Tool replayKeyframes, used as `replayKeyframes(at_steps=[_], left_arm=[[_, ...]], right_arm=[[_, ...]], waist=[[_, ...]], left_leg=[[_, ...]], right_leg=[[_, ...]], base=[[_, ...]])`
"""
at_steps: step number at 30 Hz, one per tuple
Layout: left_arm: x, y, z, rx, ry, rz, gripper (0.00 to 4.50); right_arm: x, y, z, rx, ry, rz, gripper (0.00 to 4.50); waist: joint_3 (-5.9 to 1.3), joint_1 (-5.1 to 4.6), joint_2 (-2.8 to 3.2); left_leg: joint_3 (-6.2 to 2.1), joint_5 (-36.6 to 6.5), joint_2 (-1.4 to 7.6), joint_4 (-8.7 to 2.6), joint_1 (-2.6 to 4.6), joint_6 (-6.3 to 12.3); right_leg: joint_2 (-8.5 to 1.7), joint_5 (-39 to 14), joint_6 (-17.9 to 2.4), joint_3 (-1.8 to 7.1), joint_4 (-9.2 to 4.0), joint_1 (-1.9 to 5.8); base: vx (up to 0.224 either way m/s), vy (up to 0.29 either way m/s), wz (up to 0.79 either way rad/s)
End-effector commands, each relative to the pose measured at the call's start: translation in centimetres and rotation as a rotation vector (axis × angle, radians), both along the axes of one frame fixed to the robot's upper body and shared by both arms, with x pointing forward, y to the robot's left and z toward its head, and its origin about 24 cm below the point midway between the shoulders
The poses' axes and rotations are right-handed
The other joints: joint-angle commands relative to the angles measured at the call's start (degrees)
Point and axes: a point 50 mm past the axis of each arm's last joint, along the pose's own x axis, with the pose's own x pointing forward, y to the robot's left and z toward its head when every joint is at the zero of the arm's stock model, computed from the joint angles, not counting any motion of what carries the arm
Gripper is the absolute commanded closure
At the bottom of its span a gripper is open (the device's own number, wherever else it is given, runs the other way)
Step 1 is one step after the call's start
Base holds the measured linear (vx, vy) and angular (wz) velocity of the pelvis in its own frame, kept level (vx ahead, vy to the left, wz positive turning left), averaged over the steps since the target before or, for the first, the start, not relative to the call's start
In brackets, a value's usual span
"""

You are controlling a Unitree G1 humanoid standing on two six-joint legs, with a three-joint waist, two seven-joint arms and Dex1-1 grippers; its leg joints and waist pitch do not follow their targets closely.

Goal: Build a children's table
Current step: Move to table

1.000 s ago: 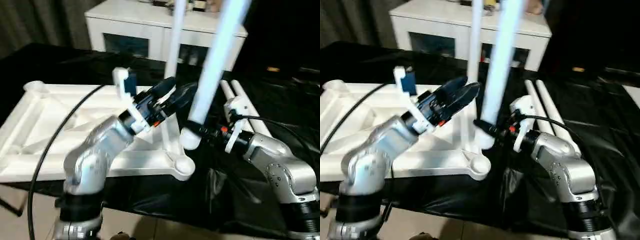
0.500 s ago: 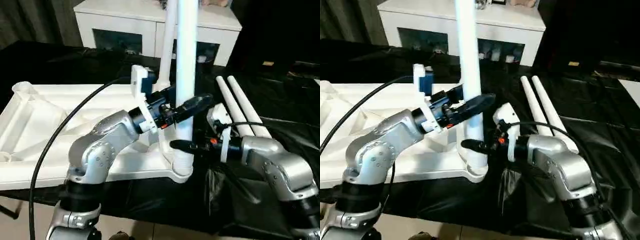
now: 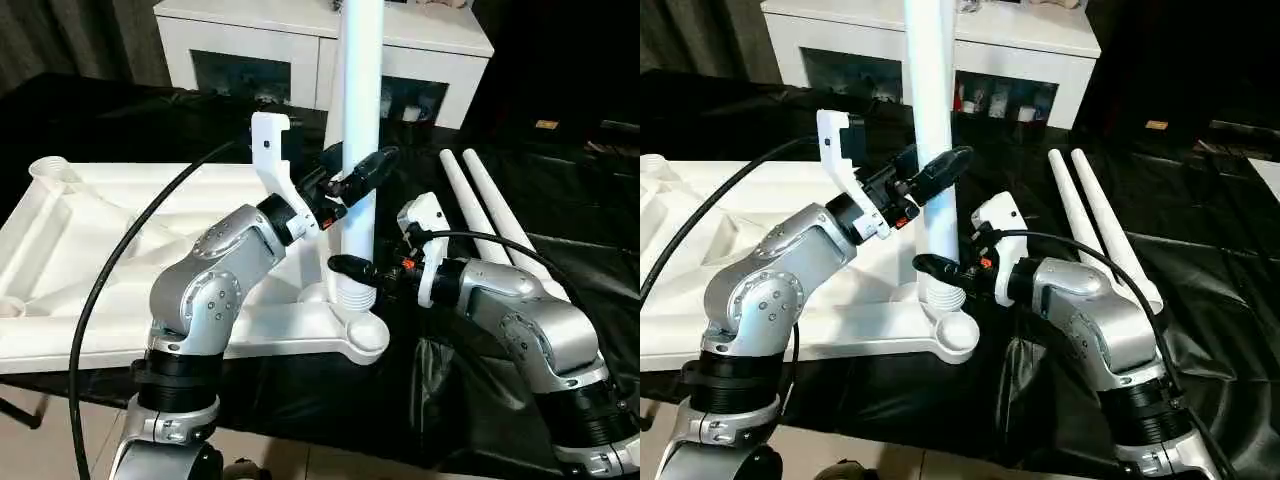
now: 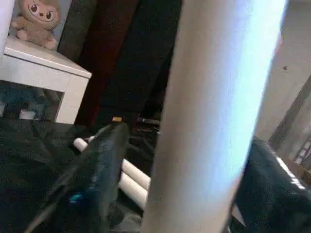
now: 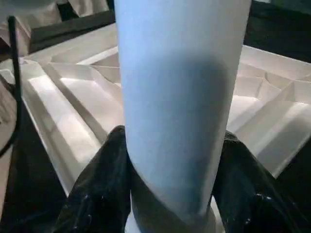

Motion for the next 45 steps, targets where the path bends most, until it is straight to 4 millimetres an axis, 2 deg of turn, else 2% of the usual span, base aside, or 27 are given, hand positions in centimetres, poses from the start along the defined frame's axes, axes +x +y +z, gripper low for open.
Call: replayKeyframes(at_steps=[1, 5, 6, 7, 8, 9, 11, 14, 18, 19, 21, 24, 27, 28, 30, 32, 35, 39, 41, 42, 43, 45], left_arm=[[0.3, 0.4, -0.1, 0.022, -0.004, 0.037, 1.56], [0.4, 0.3, 0.0, 0.038, -0.019, 0.071, 1.73], [0.4, 0.2, 0.1, 0.044, -0.025, 0.078, 1.89], [0.4, 0.2, 0.2, 0.055, -0.045, 0.097, 2.06], [0.4, 0.0, 0.4, 0.056, -0.053, 0.107, 2.07], [0.4, 0.0, 0.4, 0.055, -0.055, 0.111, 2.13], [0.4, -0.1, 0.5, 0.054, -0.056, 0.122, 2.43], [0.5, -0.1, 0.5, 0.047, -0.056, 0.127, 2.64], [0.6, 0.0, 0.5, 0.049, -0.057, 0.132, 2.69], [0.6, 0.0, 0.5, 0.049, -0.057, 0.132, 2.69], [0.7, 0.2, 0.6, 0.050, -0.055, 0.133, 2.70], [0.7, 0.3, 0.7, 0.052, -0.049, 0.132, 2.70], [0.8, 0.8, 1.0, 0.037, -0.029, 0.105, 2.71], [0.8, 0.9, 1.0, 0.031, -0.020, 0.095, 2.71], [0.8, 1.5, 1.2, -0.008, 0.003, 0.061, 2.71], [0.8, 2.1, 1.5, -0.038, 0.011, 0.029, 2.71], [0.8, 2.1, 1.5, -0.038, 0.011, 0.029, 2.71], [0.8, 2.1, 1.5, -0.038, 0.011, 0.029, 2.71], [0.8, 2.4, 1.6, -0.056, 0.020, 0.010, 2.71], [0.1, 3.0, 3.1, -0.220, 0.044, -0.179, 2.71], [-0.1, 3.2, 3.6, -0.266, 0.043, -0.234, 2.71], [-0.2, 3.3, 4.0, -0.297, 0.046, -0.270, 2.71]], right_arm=[[0.2, 0.2, 0.9, -0.008, -0.043, 0.002, 2.64], [0.5, 0.3, 1.0, -0.020, -0.062, -0.022, 2.64], [0.6, 0.3, 1.1, -0.021, -0.069, -0.034, 2.64], [0.8, 0.4, 1.2, -0.021, -0.078, -0.054, 2.64], [1.0, 0.5, 1.3, -0.020, -0.089, -0.070, 2.64], [1.0, 0.6, 1.4, -0.019, -0.093, -0.075, 2.64], [1.2, 0.9, 1.5, -0.013, -0.102, -0.086, 2.64], [1.3, 1.1, 1.6, -0.011, -0.110, -0.096, 2.64], [1.4, 1.2, 1.6, -0.007, -0.109, -0.098, 2.64], [1.4, 1.2, 1.7, -0.001, -0.107, -0.098, 2.29], [1.4, 1.1, 2.0, 0.038, -0.098, -0.093, 1.91], [1.4, 1.0, 2.5, 0.066, -0.093, -0.075, 1.84], [1.0, 0.4, 3.7, 0.126, -0.073, -0.021, 1.46], [0.9, 0.2, 4.0, 0.140, -0.068, -0.004, 1.46], [0.7, -1.1, 5.1, 0.176, -0.067, 0.041, 1.41], [0.5, -2.4, 5.8, 0.211, -0.053, 0.068, 1.15], [0.5, -2.4, 5.8, 0.211, -0.053, 0.068, 1.15], [0.5, -2.4, 5.8, 0.211, -0.053, 0.068, 1.15], [0.5, -3.1, 6.2, 0.230, -0.036, 0.084, 0.84], [0.5, -4.6, 7.0, 0.275, 0.031, 0.129, 0.79], [0.5, -4.8, 7.2, 0.287, 0.051, 0.144, 0.74], [0.5, -4.4, 7.3, 0.303, 0.080, 0.173, 0.58]], waist=[[-3.93, 0.13, -0.60], [-3.94, 0.12, -0.71], [-3.94, 0.09, -0.70], [-3.95, -0.05, -1.29], [-3.98, 0.06, -0.92], [-4.02, 0.05, -0.82], [-4.04, -0.02, -1.03], [-4.01, 0.04, -0.94], [-4.00, 0.05, -0.94], [-4.01, 0.04, -0.91], [-4.04, -0.01, -0.93], [-4.07, -0.06, -0.91], [-4.07, 0.01, -0.70], [-4.19, 0.04, -0.72], [-4.20, 0.34, -0.53], [-4.11, 0.61, -0.63], [-4.12, 0.72, -0.74], [-4.16, 0.98, -0.71], [-4.23, 1.23, -0.67], [-4.20, 1.15, -1.15], [-4.37, 1.56, -0.78], [-4.19, 1.39, -0.59]], left_leg=[[-1.86, -6.1, 5.10, -4.49, 1.54, 0.57], [-1.84, -6.5, 5.09, -4.51, 1.59, 0.11], [-1.85, -6.4, 5.09, -4.51, 1.54, 0.08], [-1.79, -6.1, 5.12, -4.54, 1.50, 0.31], [-1.83, -5.7, 5.12, -4.49, 1.47, 0.32], [-1.86, -5.5, 5.14, -4.48, 1.47, 0.25], [-1.81, -5.4, 5.15, -4.49, 1.54, 0.16], [-1.78, -5.8, 5.13, -4.49, 1.58, 0.04], [-1.77, -6.0, 5.13, -4.50, 1.62, -0.17], [-1.80, -5.8, 5.12, -4.50, 1.58, -0.19], [-1.77, -5.9, 5.08, -4.48, 1.57, -0.16], [-1.78, -5.9, 5.06, -4.46, 1.61, -0.01], [-1.79, -5.9, 5.13, -4.46, 1.70, 0.02], [-1.80, -5.3, 5.05, -4.39, 1.76, 0.12], [-1.74, -5.0, 5.03, -4.26, 1.81, 0.39], [-1.64, -5.5, 4.84, -4.20, 1.77, 0.55], [-1.67, -5.5, 4.95, -4.26, 1.61, 0.41], [-1.63, -5.2, 5.04, -4.25, 1.82, 0.09], [-1.62, -5.4, 5.01, -4.20, 1.93, 0.04], [-1.52, -5.2, 4.90, -4.18, 1.93, 0.04], [-1.50, -4.3, 4.39, -3.87, 1.97, -0.02], [-1.48, -5.0, 4.45, -3.88, 1.76, -0.35]], right_leg=[[-5.60, -2.8, -13.2, 2.99, -3.92, 2.15], [-5.65, -3.2, -12.8, 3.03, -4.01, 2.13], [-5.64, -3.0, -12.8, 3.04, -3.99, 2.14], [-5.61, -2.9, -12.6, 3.04, -4.12, 2.14], [-5.76, -2.7, -12.6, 3.08, -3.93, 2.16], [-5.72, -2.4, -12.6, 3.03, -3.86, 2.15], [-5.63, -1.2, -12.9, 3.00, -3.80, 2.08], [-5.67, -1.3, -12.9, 3.02, -3.82, 2.10], [-5.64, -1.3, -12.8, 3.03, -3.80, 2.11], [-5.61, -1.1, -12.8, 3.03, -3.75, 2.13], [-5.62, -0.6, -12.9, 3.04, -3.72, 2.14], [-5.57, -0.6, -13.0, 3.01, -3.66, 2.16], [-5.52, -0.1, -13.0, 3.01, -3.63, 2.13], [-5.42, 0.8, -13.3, 2.93, -3.42, 2.26], [-5.50, 1.8, -13.8, 2.94, -3.35, 2.26], [-5.47, 1.1, -14.3, 2.92, -3.47, 2.35], [-5.56, -0.6, -13.9, 2.89, -3.60, 2.32], [-5.51, -1.1, -13.9, 2.90, -3.66, 2.09], [-5.53, -0.9, -13.9, 2.91, -3.63, 2.17], [-5.39, -0.8, -14.0, 2.88, -3.55, 2.23], [-5.41, -0.6, -15.2, 2.74, -3.29, 2.29], [-5.19, -1.1, -15.8, 2.65, -3.29, 2.08]], base=[[0.000, 0.000, 0.00], [0.000, 0.000, 0.00], [0.000, 0.000, 0.00], [0.000, 0.000, 0.00], [0.000, 0.000, 0.00], [0.000, 0.000, 0.00], [0.000, 0.000, 0.00], [0.000, 0.000, 0.00], [0.000, 0.000, 0.00], [0.000, 0.000, 0.00], [0.000, 0.000, 0.00], [0.000, 0.000, 0.00], [0.000, 0.000, 0.00], [0.000, 0.000, 0.00], [0.000, 0.000, 0.00], [0.000, 0.000, 0.00], [0.000, 0.000, 0.00], [0.000, 0.000, 0.00], [0.000, 0.000, 0.00], [0.000, 0.000, 0.00], [0.000, 0.000, 0.00], [0.000, 0.000, 0.00]])
